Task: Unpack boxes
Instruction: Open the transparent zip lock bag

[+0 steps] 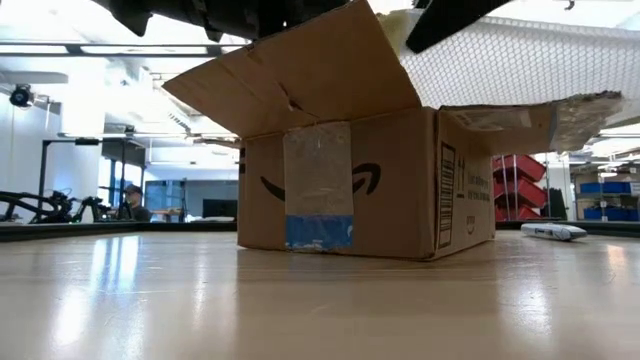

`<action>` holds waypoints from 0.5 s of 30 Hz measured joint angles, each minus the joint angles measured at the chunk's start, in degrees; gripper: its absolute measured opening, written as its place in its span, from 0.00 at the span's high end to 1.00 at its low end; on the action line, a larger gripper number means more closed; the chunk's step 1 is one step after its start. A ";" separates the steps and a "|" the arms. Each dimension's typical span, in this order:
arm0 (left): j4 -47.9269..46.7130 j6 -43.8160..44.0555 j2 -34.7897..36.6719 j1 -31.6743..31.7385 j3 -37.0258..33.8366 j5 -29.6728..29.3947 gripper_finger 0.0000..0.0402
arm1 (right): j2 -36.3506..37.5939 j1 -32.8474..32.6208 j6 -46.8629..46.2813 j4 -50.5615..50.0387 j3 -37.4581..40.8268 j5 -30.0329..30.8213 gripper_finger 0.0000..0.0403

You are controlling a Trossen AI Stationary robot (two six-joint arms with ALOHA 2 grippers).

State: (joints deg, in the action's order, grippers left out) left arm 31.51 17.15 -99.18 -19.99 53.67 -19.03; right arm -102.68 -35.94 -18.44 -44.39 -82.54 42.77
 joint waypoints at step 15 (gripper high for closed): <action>-3.83 0.52 0.00 0.41 0.06 -1.03 1.00 | -1.74 -0.55 -3.49 0.10 -1.12 2.45 0.98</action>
State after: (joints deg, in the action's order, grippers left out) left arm 27.68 17.67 -99.18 -19.58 53.74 -20.05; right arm -104.42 -36.49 -21.92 -44.28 -83.66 45.22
